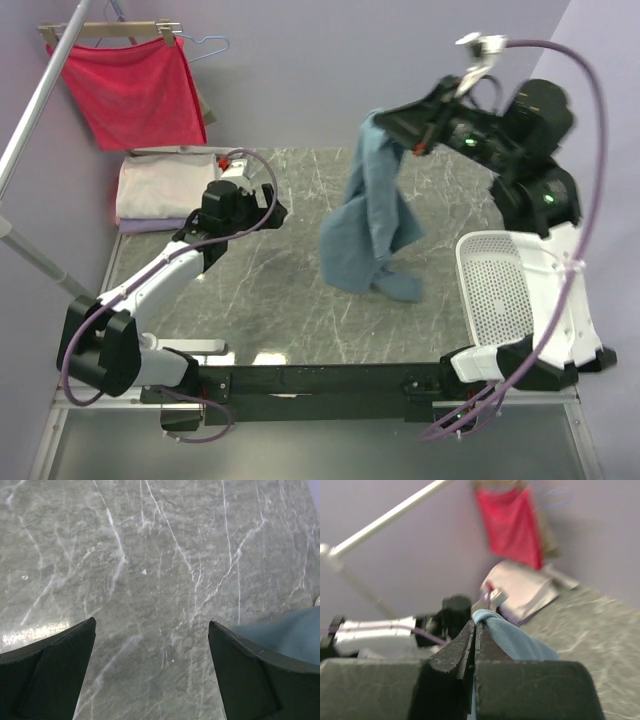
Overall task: Fold and stack the t-shirts
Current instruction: Move the tshirt to the center of the board
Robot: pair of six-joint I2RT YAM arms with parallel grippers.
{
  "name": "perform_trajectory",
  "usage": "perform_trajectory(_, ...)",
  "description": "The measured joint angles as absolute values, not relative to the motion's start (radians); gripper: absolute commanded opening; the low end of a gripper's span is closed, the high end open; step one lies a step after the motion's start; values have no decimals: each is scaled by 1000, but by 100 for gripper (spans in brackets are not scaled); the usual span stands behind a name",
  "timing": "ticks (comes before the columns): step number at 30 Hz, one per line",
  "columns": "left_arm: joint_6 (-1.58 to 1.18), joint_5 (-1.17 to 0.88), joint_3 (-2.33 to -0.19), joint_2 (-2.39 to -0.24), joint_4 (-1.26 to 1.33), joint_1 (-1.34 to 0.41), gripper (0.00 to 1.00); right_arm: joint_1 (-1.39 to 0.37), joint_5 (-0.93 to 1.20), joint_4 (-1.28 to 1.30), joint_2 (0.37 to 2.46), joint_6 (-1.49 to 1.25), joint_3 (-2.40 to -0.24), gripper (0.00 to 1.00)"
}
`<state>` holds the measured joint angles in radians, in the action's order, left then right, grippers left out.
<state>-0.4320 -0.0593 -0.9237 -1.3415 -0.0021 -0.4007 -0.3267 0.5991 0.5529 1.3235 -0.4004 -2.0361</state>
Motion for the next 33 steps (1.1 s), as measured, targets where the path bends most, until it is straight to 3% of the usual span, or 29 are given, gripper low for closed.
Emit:
perform_trajectory(4, -450, 0, -864, -1258, 12, -401, 99, -435, 675, 544, 1399, -357, -2000, 0)
perform_trajectory(8, -459, 71, -825, -1166, 15, -401, 99, -485, 656, 483, 1403, -343, -1811, 0)
perform_trajectory(16, -457, 155, -783, -1019, 13, -401, 100, -471, 189, 461, 1411, -380, -1372, 0)
perform_trajectory(19, -455, 155, -777, -1019, 10, -401, 99, -460, 95, 471, 1401, -400, -1224, 0)
perform_trajectory(26, -454, 119, -773, -1096, 10, -401, 99, -482, 157, 504, 1259, -423, -948, 0)
perform_trajectory(33, -455, -1, -788, -1257, 9, -401, 99, -464, -146, 521, 1100, -544, -862, 0)
